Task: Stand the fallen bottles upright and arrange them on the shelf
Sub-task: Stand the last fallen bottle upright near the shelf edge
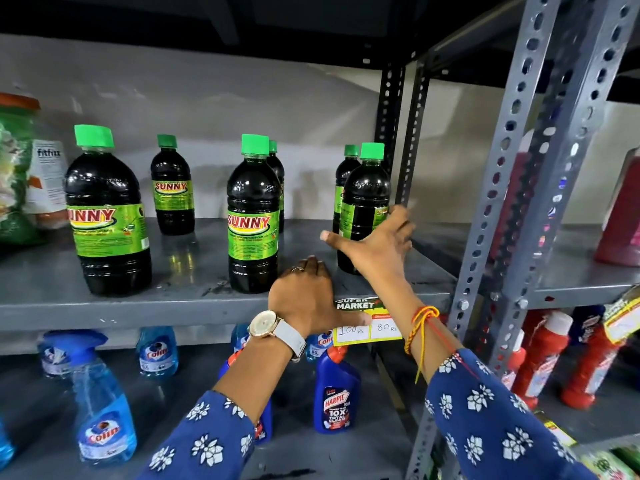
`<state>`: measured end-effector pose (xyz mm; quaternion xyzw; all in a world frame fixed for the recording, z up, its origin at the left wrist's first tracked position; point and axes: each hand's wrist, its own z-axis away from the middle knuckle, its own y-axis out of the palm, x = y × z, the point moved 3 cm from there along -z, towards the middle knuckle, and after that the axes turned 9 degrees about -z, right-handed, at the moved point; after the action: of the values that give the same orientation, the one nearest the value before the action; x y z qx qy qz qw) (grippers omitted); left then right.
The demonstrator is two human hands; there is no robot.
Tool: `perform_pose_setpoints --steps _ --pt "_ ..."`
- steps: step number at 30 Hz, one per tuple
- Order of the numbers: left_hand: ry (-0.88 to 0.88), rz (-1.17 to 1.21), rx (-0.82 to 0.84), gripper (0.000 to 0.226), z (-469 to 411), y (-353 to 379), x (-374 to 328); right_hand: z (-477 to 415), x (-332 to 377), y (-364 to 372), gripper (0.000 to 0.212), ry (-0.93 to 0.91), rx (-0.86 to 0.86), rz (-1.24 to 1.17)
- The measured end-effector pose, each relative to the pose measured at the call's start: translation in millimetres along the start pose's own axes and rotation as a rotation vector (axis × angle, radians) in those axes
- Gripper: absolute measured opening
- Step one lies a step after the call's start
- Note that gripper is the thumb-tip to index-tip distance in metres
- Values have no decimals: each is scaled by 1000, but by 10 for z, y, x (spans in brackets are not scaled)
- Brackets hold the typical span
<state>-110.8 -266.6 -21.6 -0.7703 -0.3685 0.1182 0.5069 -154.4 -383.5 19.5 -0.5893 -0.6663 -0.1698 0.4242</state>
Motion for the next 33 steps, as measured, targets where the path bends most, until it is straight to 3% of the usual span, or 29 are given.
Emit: perform_pose_setpoints --steps 5,10,15,20,25,28,33 --pt "-9 -38 -5 117 7 2 -1 -43 -102 -75 84 16 29 -221" --pt "9 -50 -60 111 -5 8 -9 -104 -241 -88 60 250 197 -532" --pt "5 -41 -41 115 -16 35 -1 -46 -160 -34 114 185 169 -315" --pt "10 -27 -35 114 -20 35 -2 -97 -137 -78 86 167 121 -270" --pt "19 -28 -65 108 -14 28 -1 -182 -212 -193 64 289 302 -501" --pt "23 -28 -74 108 -15 39 4 -179 -218 -211 67 291 324 -536" --pt "14 -26 -84 112 -25 46 3 -93 -136 -81 87 141 216 -352"
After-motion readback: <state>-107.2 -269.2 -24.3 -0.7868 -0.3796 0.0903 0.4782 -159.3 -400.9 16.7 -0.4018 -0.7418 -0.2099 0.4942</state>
